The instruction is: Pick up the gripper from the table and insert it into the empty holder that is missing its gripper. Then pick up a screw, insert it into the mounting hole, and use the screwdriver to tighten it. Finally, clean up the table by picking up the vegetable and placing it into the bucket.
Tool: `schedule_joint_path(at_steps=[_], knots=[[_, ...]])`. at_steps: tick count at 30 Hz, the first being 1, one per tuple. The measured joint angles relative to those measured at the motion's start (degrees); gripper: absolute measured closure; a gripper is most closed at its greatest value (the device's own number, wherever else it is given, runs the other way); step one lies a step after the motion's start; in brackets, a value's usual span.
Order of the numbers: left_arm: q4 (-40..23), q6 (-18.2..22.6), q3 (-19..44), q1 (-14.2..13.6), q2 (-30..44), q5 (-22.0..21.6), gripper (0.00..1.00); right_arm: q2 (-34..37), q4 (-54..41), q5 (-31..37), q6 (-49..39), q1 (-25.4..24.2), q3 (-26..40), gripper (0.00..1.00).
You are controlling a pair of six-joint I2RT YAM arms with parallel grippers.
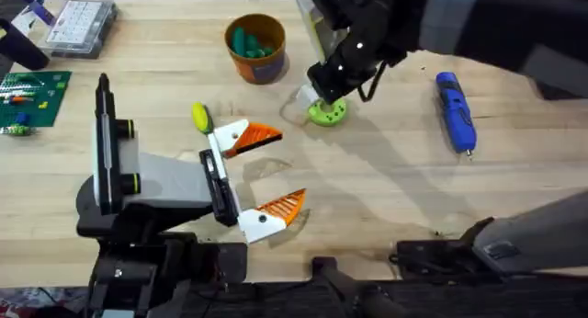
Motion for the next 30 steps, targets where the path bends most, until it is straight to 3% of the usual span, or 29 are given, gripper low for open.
schedule_joint_path(at_steps=[9,30], knots=[[0.0,0.0,0.0,0.0,0.0,0.0,0.013,7.2,0.8,0.0,-2.3,-1.9,4.1,0.402],[0.0,0.0,0.0,0.0,0.0,-0.2,0.014,13.0,3.4,0.0,-5.4,-2.3,5.2,0.402]])
